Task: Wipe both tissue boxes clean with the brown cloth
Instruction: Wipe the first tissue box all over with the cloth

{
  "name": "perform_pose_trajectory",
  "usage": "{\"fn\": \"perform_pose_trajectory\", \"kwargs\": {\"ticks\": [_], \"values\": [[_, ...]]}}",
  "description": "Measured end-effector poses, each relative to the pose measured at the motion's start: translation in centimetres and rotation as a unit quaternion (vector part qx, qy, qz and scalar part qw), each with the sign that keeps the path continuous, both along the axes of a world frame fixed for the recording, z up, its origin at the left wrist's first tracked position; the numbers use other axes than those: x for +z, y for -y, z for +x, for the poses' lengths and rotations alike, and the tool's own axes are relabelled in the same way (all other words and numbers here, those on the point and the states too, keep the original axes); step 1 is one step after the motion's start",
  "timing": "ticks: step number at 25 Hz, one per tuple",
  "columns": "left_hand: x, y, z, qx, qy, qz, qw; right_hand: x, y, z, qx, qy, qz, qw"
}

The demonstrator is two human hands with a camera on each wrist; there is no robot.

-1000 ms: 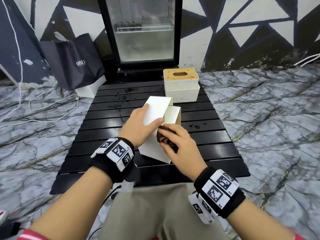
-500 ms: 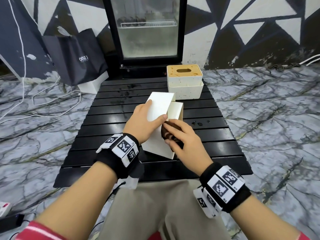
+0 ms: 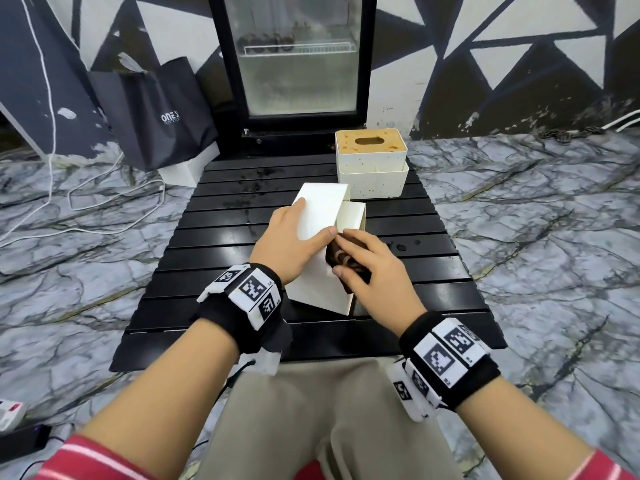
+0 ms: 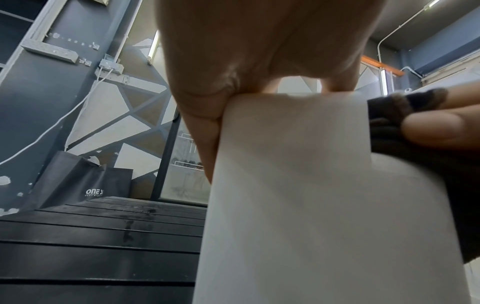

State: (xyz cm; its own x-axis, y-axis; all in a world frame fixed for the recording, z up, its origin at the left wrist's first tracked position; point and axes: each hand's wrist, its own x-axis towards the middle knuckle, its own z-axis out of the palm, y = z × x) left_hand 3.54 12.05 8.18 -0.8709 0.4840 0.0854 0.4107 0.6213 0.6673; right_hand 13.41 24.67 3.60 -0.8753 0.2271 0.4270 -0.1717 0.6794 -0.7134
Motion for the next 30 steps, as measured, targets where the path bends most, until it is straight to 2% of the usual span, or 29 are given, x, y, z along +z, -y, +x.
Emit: {"fn": "perform_pose_trajectory", "kwargs": {"ticks": [2,5,10,13,16,20,25,30], "values": [[0.0,-0.1,0.0,0.004,-0.003,0.001,1.0,-0.1,1.0,-0.4,-0.017,-0.017,0.02,1.0],[0.0,0.0,-0.2,0.0,-0.003,0.0,1.0,-0.6,1.3,0.3,0.005,-0.035,0.044,0.998],[-0.2,0.0,-0.3,-0.001,-0.005,-0.007,1.0,0.3,-0.1,0.1,0.011,0.006,0.02,1.0],[-0.2,-0.1,-0.4,0.004,-0.009,-0.003,1.0,0.2,1.0,-0.4,0.0,-0.008,0.044,0.999],[-0.2,0.0,-0.5,0.0,-0.007,0.001,1.0,-0.2,0.5,0.4,0.029,-0.018,0.058,0.998],[-0.2,-0.1,-0.5,0.002,-0.008,-0.006,1.0,1.2,-1.2,-0.4,0.04,0.046,0.039,0.997],[-0.3,-0.1,-0.5,0.008,-0.01,-0.005,1.0,1.8,-1.0,-0.7,0.058,0.067,0.093,0.992],[0.0,0.0,-0.3,0.013,0.002,-0.003,1.0,2.6,-2.6,0.4,0.064,0.068,0.04,0.995]]}}
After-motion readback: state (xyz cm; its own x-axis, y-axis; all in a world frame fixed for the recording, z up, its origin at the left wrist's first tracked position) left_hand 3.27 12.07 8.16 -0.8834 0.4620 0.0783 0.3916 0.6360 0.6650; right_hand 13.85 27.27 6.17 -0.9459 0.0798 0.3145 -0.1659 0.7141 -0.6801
